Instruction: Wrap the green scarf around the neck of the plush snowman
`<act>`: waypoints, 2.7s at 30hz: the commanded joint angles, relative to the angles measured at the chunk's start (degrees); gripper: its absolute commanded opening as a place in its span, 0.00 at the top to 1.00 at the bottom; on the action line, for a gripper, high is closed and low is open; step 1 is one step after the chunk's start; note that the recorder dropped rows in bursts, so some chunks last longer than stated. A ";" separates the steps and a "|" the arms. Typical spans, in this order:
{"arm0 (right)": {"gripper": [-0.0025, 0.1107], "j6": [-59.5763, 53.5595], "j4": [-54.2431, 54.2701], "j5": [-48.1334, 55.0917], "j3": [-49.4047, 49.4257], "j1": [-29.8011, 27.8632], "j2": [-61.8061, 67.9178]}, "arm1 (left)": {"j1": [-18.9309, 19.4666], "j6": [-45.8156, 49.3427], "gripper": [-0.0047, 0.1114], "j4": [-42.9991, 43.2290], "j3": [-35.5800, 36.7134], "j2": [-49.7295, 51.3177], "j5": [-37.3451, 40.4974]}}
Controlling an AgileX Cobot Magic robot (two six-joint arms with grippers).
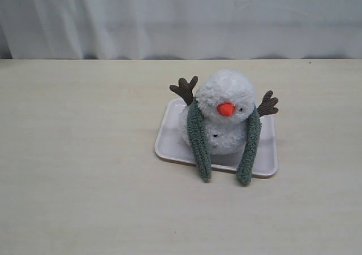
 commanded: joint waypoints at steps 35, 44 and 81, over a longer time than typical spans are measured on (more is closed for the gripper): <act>0.94 -0.45 -2.22 -45.72 0.30 -0.25 -0.30 | 0.07 -0.05 0.96 -0.04 0.18 -0.10 -0.64; 0.94 -0.45 -2.22 -49.80 0.30 -0.25 -0.30 | 0.07 -0.05 0.96 -0.04 0.18 -0.10 -0.64; 0.94 0.59 -13.70 -41.59 7.84 -0.25 -0.30 | 0.07 -0.05 0.96 -0.04 0.18 -0.10 -0.64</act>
